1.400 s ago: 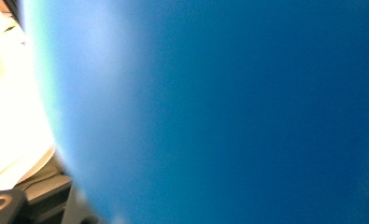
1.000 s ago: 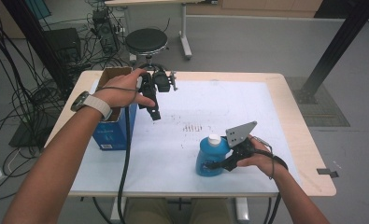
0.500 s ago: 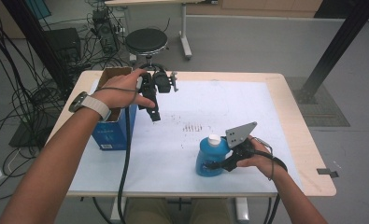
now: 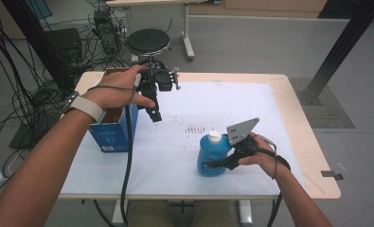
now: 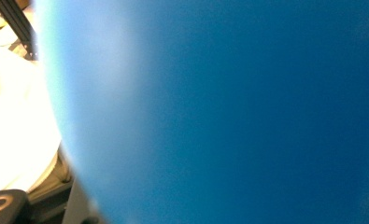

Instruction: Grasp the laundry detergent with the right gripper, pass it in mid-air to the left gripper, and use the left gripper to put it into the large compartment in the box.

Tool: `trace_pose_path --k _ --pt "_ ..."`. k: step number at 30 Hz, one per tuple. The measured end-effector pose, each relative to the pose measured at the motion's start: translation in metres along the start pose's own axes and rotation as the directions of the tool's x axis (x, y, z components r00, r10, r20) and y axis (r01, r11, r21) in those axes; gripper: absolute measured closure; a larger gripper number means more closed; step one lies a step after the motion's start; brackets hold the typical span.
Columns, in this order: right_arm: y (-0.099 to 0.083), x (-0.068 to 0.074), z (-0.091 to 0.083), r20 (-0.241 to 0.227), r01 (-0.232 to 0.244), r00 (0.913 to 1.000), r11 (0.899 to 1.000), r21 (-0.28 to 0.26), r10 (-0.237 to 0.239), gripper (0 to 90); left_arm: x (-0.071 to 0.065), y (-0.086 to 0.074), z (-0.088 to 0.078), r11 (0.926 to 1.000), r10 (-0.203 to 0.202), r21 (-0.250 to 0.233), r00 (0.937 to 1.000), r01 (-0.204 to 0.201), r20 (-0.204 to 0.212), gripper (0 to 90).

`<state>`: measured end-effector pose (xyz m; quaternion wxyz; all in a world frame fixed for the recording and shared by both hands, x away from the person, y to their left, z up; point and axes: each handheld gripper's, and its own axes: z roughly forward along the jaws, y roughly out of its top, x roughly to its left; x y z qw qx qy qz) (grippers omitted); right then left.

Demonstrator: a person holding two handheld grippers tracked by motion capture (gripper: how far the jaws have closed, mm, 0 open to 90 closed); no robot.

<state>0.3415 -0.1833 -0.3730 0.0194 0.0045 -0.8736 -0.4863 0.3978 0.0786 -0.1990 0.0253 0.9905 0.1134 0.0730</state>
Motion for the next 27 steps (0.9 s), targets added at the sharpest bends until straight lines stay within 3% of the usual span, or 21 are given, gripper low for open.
trace_pose_path --k 13,27 --pt "0.043 -0.003 -0.005 0.033 -0.062 0.9976 0.998 0.031 0.061 43.2 -0.02 0.013 -0.037 0.9983 0.058 -0.005 0.9983 -0.058 0.01 9.0" --pt "0.082 -0.009 0.004 0.006 -0.048 0.9988 0.998 0.037 0.048 43.3 -0.039 0.023 -0.061 0.9913 0.131 0.002 0.9905 -0.131 0.042 8.4"
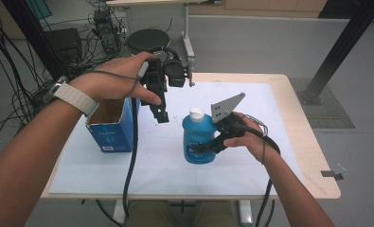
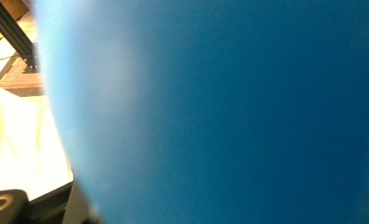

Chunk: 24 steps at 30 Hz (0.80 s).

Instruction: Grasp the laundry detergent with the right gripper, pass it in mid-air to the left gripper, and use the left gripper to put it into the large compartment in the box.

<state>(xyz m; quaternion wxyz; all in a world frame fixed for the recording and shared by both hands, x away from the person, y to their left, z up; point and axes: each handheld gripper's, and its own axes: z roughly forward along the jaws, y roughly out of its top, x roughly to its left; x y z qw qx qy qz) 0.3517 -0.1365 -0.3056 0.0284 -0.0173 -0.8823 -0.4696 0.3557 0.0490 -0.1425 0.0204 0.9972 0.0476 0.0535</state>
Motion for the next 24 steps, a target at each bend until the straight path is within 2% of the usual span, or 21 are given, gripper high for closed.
trace_pose_path --k 8,18,24 --pt "0.014 -0.005 0.006 -0.019 0.021 0.9996 1.0 0.002 -0.021 43.2 -0.005 0.005 -0.004 0.9994 0.031 0.013 0.9992 -0.031 0.025 8.3" --pt "0.025 -0.009 0.015 -0.03 0.039 0.9988 0.999 0.001 -0.039 43.2 -0.009 0.016 -0.001 0.9982 0.057 0.013 0.9975 -0.058 0.041 7.1" --pt "0.028 -0.008 0.021 -0.041 0.038 0.9984 0.999 0.007 -0.038 43.2 -0.01 0.022 0.002 0.9982 0.06 0.005 0.9969 -0.06 0.05 6.9"
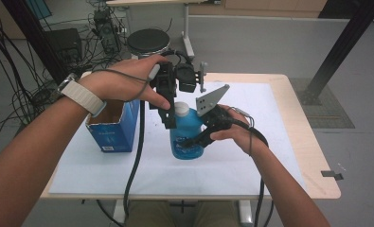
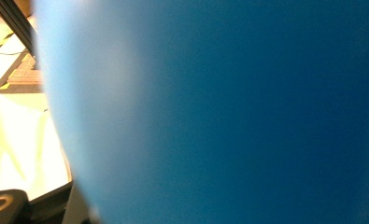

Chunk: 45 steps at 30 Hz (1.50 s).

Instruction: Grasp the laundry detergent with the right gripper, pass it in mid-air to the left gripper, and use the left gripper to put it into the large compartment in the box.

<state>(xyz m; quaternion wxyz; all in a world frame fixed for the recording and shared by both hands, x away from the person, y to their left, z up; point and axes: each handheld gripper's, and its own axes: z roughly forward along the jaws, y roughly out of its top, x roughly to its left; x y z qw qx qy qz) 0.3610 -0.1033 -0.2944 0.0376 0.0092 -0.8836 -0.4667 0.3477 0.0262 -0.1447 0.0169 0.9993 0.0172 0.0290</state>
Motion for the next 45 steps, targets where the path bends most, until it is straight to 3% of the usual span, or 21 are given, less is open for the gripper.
trace_pose_path --k 15,45 --pt "0.0 0.001 0.006 -0.017 0.001 0.9999 1.0 0.002 -0.001 43.2 0.002 0.01 0.008 1.0 -0.004 -0.002 0.9999 0.004 0.015 6.0" --pt "-0.004 0.0 0.005 -0.022 -0.011 0.9997 1.0 -0.003 0.011 43.2 0.006 0.009 0.011 0.9998 -0.015 -0.014 0.9998 0.015 0.014 7.7"
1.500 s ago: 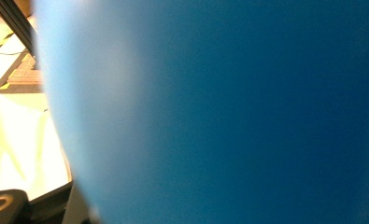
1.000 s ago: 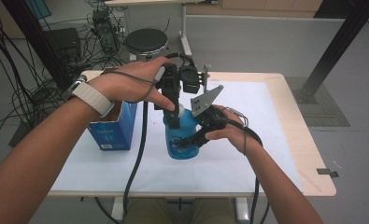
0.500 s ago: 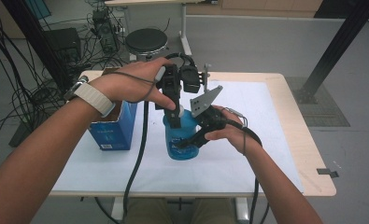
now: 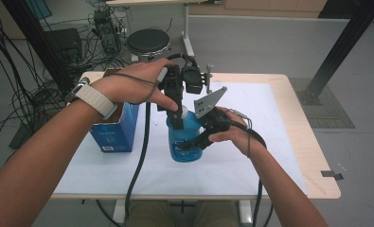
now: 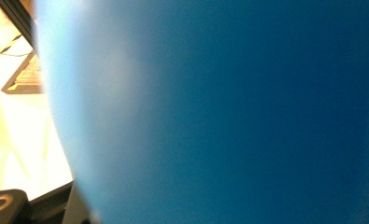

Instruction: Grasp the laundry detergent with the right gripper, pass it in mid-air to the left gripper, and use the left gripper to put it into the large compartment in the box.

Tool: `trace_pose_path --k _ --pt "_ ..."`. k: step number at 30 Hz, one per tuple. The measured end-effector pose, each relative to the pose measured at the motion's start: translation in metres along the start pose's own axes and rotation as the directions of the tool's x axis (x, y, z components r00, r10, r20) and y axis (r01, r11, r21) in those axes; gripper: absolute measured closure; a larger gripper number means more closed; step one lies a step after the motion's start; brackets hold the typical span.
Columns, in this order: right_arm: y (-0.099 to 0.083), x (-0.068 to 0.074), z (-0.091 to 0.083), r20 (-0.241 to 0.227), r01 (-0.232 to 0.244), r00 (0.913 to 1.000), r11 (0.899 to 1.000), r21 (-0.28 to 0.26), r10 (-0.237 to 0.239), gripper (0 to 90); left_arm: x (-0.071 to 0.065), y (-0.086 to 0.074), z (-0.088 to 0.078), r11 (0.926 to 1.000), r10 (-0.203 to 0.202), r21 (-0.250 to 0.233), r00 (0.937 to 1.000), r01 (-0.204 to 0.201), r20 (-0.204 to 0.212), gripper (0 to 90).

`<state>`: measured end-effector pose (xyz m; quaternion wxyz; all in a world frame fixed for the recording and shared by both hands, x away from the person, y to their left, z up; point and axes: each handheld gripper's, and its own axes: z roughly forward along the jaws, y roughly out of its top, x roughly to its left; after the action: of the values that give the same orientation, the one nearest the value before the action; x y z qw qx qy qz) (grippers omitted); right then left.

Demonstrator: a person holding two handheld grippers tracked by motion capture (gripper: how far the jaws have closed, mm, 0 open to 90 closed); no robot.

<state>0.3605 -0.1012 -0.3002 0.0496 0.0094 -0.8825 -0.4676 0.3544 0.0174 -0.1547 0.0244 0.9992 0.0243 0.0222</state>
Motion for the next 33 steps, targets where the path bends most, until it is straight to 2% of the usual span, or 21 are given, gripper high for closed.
trace_pose_path --k 33 --pt "-0.0003 -0.0012 0.001 0.005 0.001 1.0 1.0 0.004 -0.001 43.1 0.0005 -0.003 -0.0004 1.0 -0.009 -0.004 0.9999 0.009 -0.01 7.9"
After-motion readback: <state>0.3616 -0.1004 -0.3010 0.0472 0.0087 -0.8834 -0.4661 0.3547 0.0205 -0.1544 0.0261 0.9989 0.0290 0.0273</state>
